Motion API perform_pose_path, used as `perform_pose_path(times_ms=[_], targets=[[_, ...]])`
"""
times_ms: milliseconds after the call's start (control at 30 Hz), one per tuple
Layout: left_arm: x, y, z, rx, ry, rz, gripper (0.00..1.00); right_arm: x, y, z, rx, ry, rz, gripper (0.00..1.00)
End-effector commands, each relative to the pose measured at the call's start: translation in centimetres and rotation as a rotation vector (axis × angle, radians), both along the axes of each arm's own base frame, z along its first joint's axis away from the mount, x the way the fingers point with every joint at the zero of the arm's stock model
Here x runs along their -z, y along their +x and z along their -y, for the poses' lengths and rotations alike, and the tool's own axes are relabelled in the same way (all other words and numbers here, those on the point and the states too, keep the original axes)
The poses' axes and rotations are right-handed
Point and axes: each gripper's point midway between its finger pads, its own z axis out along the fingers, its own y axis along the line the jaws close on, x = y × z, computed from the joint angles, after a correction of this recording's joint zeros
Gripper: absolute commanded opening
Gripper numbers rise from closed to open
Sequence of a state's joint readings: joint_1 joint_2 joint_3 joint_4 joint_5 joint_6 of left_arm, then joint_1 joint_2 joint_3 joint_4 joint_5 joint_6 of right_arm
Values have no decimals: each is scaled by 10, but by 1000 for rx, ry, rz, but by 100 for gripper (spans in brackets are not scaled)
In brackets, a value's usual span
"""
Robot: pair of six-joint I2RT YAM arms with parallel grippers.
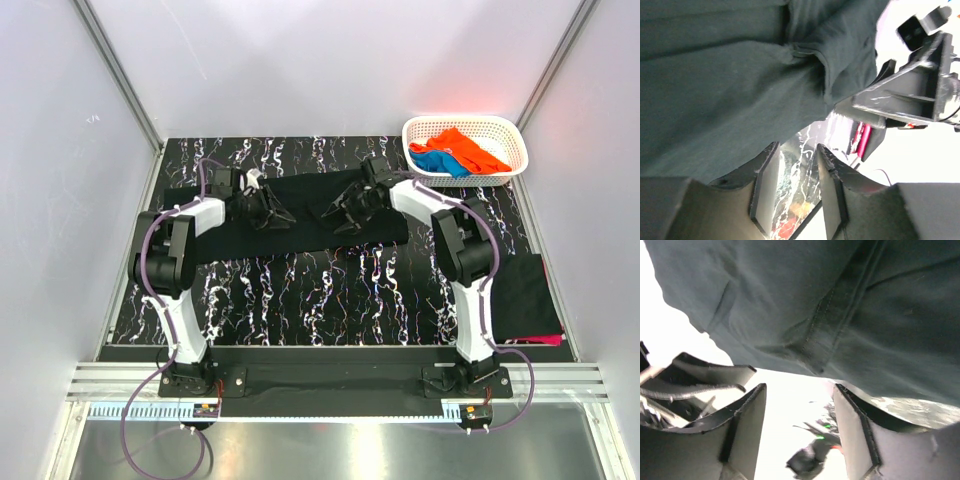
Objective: Fold and stack the t-shirts
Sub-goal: Fold the tshirt
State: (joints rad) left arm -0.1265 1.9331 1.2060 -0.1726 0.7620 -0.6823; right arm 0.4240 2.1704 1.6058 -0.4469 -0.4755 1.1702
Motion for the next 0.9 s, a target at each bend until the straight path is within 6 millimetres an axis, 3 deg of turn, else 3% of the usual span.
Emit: perform_pose_path(times_ms=[0,67,200,300,467,867], targets=[[-15,4,20,53,-92,60,41,-51,16,51,-101,-75,260,64],[-14,4,33,68,-91,66,41,-61,21,82,-118,-114,328,63],[-17,8,57,38,-94,68,40,-60,28,132,-124,-256,375,61],[-11,7,66,-40,-60,67,41,-58,35,153,-132,-284,397,58],[-5,16,67,-120,14,100,44,-49,44,157,-160,-269,399,58],[9,31,95,-145,-6,51,42,-50,48,152,-170,-240,406,57]])
